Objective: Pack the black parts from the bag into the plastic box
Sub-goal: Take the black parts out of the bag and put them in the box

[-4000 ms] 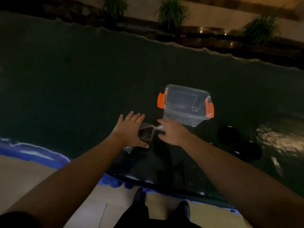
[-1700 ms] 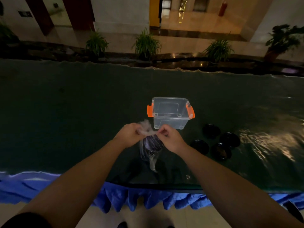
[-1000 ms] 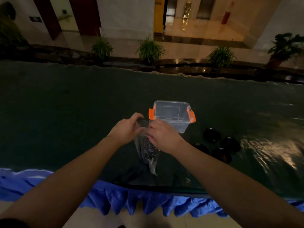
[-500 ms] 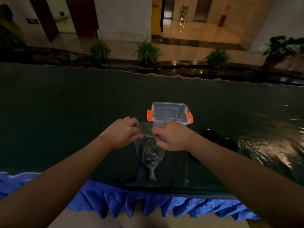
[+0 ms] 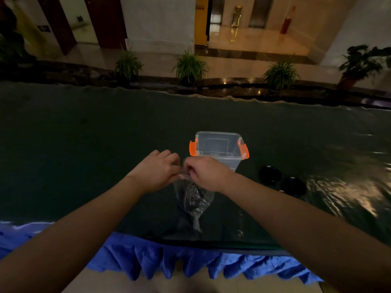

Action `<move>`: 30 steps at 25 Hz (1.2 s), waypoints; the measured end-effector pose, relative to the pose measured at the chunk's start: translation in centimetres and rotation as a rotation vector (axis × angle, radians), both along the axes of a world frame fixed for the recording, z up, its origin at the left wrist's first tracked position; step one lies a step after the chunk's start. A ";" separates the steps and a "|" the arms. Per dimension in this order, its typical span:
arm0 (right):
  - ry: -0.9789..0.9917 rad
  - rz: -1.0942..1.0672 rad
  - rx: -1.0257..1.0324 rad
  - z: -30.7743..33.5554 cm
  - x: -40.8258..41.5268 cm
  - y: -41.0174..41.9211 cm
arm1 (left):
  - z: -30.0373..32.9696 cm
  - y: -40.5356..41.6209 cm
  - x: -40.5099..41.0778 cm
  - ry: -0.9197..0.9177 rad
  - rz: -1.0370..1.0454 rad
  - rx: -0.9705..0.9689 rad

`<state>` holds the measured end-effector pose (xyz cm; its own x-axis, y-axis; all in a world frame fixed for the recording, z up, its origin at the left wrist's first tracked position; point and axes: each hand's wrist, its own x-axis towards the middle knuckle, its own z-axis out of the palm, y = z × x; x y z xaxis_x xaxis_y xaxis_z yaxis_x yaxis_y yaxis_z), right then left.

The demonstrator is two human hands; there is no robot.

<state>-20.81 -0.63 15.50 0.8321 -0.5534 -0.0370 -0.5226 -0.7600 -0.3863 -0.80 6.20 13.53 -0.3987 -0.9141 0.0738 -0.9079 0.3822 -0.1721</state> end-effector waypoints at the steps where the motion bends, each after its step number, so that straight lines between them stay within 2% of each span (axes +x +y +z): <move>1: 0.065 -0.021 -0.009 -0.1 0.3 -0.1 | 0.0 0.0 0.2 -0.021 0.005 -0.001; 6: 0.279 0.020 -0.174 -0.3 0.7 -0.2 | -0.7 0.5 1.0 0.005 -0.004 -0.036; 9: 0.405 0.060 -0.195 -0.5 0.6 -0.8 | -1.7 0.8 0.9 0.072 0.003 -0.044; 14: 0.587 0.058 -0.246 -1.2 -0.2 -1.3 | -4.7 2.0 0.3 0.544 0.256 0.081; 17: 0.593 0.058 -0.236 -1.3 -1.0 -1.2 | -8.5 2.9 0.1 0.774 0.477 0.331; 19: 0.580 0.084 -0.250 -1.3 -1.3 -1.2 | -11.4 3.2 -0.6 0.838 0.575 0.477; 21: 0.521 0.115 -0.256 -1.3 -1.4 -1.0 | -14.1 3.5 -1.6 0.861 0.612 0.530; 25: 0.392 0.148 -0.193 -2.4 -2.0 -1.1 | -17.5 2.5 -3.7 1.037 0.609 0.433; 30: 0.412 0.250 -0.339 -3.5 -2.2 -2.4 | -19.0 0.1 -5.7 1.325 0.556 0.371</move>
